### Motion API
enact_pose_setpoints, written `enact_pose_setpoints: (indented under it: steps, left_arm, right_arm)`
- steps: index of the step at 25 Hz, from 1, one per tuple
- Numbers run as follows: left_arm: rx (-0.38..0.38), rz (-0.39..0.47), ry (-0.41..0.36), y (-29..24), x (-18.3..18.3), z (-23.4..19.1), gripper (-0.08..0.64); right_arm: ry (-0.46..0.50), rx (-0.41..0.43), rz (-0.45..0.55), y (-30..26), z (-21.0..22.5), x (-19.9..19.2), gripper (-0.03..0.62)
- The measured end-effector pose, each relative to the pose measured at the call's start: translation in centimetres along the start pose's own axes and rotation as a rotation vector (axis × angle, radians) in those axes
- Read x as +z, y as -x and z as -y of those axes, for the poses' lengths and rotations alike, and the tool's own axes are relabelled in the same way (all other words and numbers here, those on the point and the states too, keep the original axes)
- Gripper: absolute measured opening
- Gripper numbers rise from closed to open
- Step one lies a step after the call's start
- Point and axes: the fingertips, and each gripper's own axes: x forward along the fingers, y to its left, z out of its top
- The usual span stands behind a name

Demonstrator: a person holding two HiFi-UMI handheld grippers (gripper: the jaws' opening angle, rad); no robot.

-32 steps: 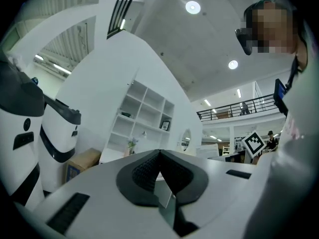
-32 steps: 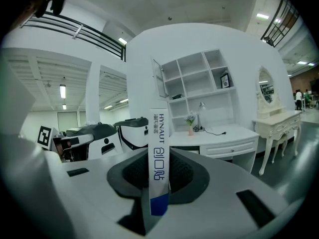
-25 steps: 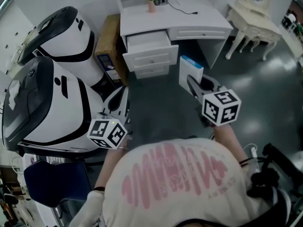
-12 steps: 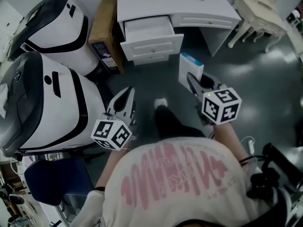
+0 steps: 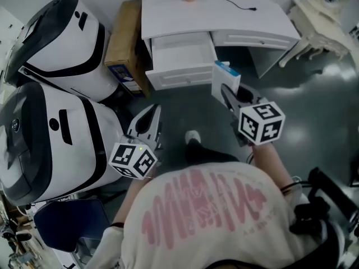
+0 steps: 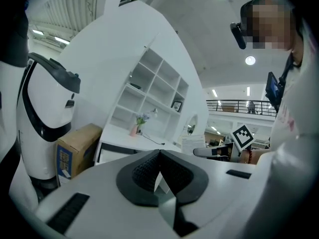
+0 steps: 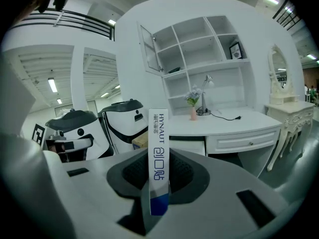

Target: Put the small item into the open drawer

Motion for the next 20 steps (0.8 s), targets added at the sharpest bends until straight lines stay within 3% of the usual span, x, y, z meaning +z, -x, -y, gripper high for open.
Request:
enact_pose_setpoints:
  steps: [10, 16, 20]
  left_arm:
    - [0.076, -0.038, 0.052, -9.6, 2.3, -8.4, 0.029]
    - [0.03, -0.053, 0.081, -14.0, 2.4, -10.7, 0.029]
    - [0.04, -0.071, 0.087, -16.3, 1.8, -12.2, 0.029]
  right_arm:
    - [-0.027, -0.01, -0.063, -10.7, 7.3, 4.0, 0.086]
    - [-0.063, 0.02, -0.086, -15.8, 9.0, 4.8, 0.086]
    - [-0.07, 0.058, -0.119, -18.9, 10.2, 4.5, 0.086]
